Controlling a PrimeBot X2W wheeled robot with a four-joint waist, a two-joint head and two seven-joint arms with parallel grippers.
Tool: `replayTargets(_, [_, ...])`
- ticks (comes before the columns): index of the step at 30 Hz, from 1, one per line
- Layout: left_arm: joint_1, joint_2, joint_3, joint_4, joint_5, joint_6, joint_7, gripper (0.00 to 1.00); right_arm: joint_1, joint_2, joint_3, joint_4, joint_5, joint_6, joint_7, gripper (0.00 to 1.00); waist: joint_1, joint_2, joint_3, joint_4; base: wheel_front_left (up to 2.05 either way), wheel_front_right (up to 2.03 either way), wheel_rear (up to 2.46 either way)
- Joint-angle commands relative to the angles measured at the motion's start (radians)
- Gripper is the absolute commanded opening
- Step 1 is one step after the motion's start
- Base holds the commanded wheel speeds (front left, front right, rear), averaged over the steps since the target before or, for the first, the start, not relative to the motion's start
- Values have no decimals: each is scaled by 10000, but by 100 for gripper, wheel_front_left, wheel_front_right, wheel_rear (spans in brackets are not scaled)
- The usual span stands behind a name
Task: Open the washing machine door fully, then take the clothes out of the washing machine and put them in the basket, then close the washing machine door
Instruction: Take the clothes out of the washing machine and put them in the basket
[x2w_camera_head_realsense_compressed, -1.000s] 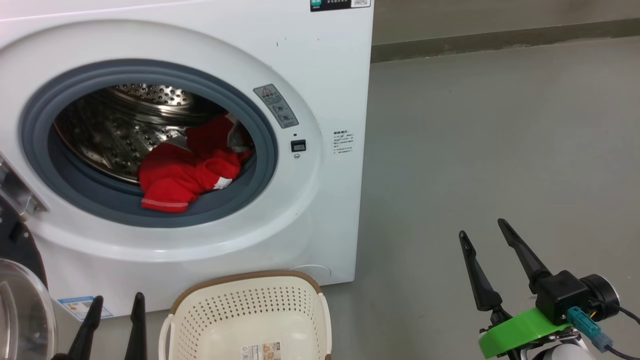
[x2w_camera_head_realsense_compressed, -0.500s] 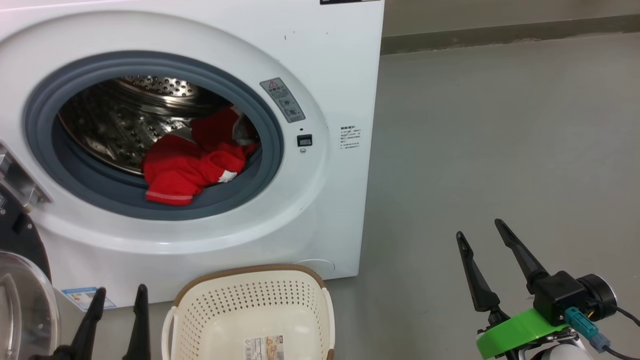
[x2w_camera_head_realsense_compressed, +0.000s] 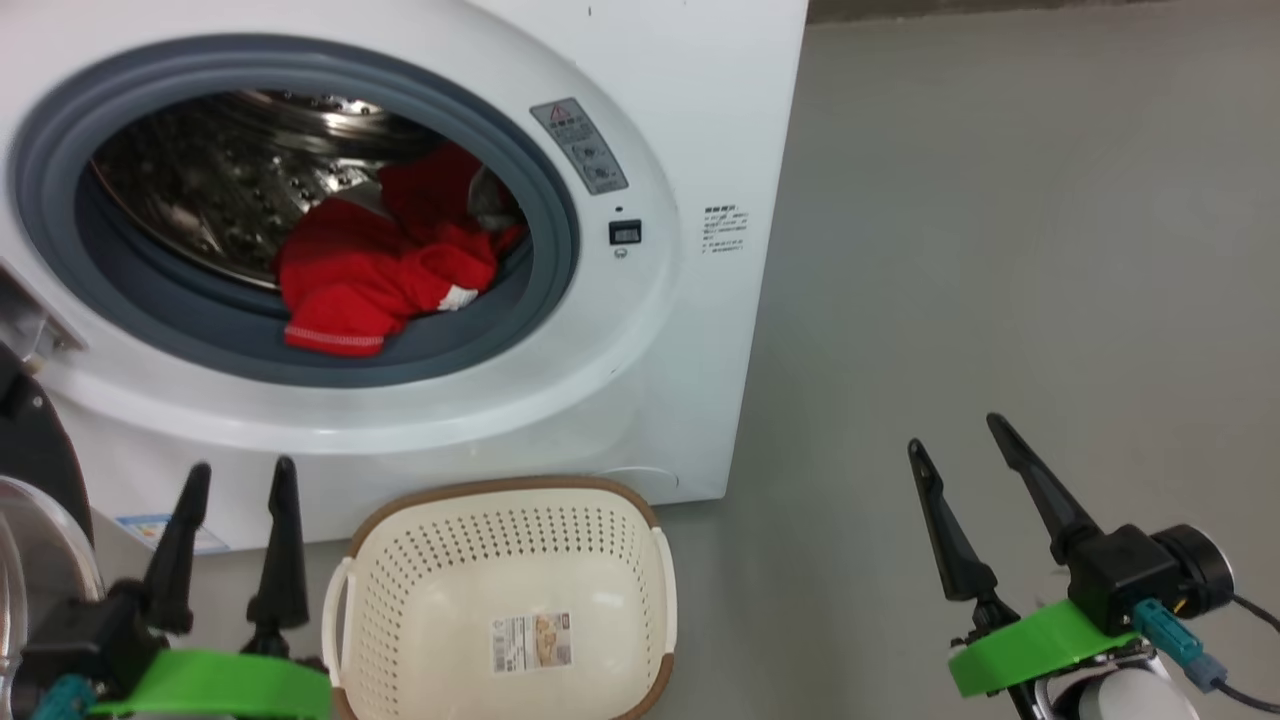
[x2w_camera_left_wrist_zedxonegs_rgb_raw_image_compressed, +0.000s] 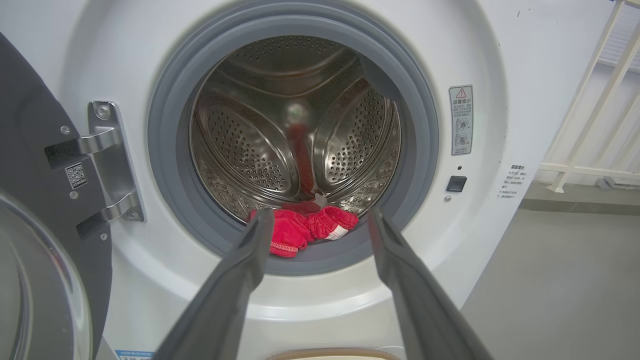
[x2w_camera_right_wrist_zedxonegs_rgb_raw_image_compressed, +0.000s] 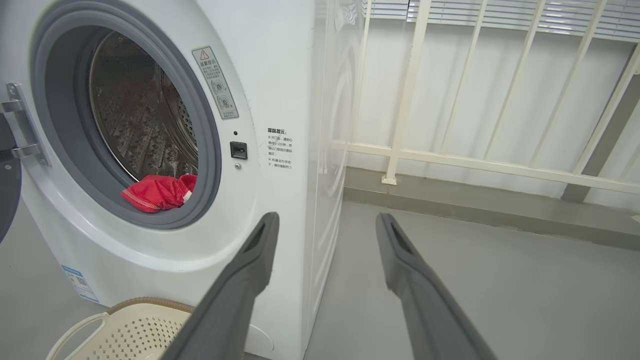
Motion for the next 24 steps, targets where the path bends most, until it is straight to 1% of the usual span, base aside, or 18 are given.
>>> replayTargets(1, [-809, 148, 323, -23, 21, 63, -138, 100, -549, -8, 288, -350, 18, 63, -63, 100, 0, 0, 534, 171, 0, 0, 0])
replayTargets(9, [-2694, 81, 112, 944, 45, -233, -224, 100, -961, -8, 295, -525, 36, 63, -63, 100, 0, 0, 1482, 326, 0, 0, 0])
replayTargets(12, [-3163, 88, 66, 1251, 109, -264, -238, 100, -1071, -8, 352, -551, 94, 63, -63, 100, 0, 0, 1690, 319, 0, 0, 0])
replayTargets(15, [-3908, 82, 28, 1863, 57, -402, -249, 100, -1241, -8, 456, -596, 142, 63, -63, 100, 0, 0, 1996, 292, 0, 0, 0])
replayTargets(24, [-6052, 225, -182, 3659, 360, -544, -275, 100, -1611, -8, 644, -604, 149, 63, -63, 100, 0, 0, 2841, 99, 0, 0, 0])
